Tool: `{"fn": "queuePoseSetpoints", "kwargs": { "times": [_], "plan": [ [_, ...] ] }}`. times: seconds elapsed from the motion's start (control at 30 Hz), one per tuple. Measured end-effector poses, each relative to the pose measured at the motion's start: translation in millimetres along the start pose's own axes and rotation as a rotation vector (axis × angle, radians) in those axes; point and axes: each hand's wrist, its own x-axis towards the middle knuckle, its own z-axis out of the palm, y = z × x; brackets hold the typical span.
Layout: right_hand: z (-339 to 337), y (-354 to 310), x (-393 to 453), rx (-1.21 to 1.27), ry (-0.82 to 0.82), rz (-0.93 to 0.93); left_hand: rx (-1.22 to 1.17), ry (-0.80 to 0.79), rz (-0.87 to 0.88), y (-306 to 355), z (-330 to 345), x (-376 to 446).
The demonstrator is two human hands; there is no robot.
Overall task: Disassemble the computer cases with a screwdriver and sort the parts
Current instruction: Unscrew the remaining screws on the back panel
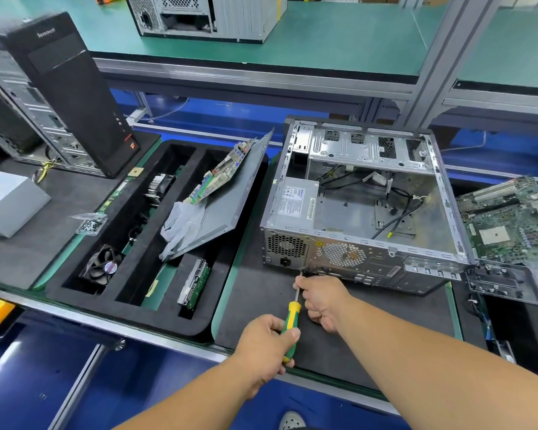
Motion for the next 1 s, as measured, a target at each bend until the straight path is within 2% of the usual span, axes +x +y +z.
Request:
{"fn": "queuePoseSetpoints", "kwargs": {
  "times": [0.3, 0.53, 0.7, 0.77, 0.9, 1.0],
  "plan": [
    [0.5, -0.1, -1.4, -0.030, 0.015, -0.011, 0.083, 0.085, 0.060, -1.2, 2.6, 3.7],
    [-3.0, 5.3, 9.1, -0.008, 0.013, -0.012, 0.314, 0.177, 0.155, -4.6, 1.9, 6.8],
    [-2.5, 4.4, 9.8, -0.015, 0.005, -0.007, 0.434, 0.254, 0.158, -3.0, 5.0, 4.9],
    [-2.9, 4.6, 10.0, -0.014, 0.010, -0.012, 0.382, 0.234, 0.141, -2.9, 7.2, 5.2],
    [-3.1, 5.5, 10.5, -0.002, 0.003, -0.015, 0.052, 0.096, 0.037, -5.2, 10.3, 4.6],
    [-2.6, 5.9, 10.4, -0.002, 0.004, -0.011, -0.047, 0.055, -0.002, -6.2, 7.6, 4.1]
  ]
}}
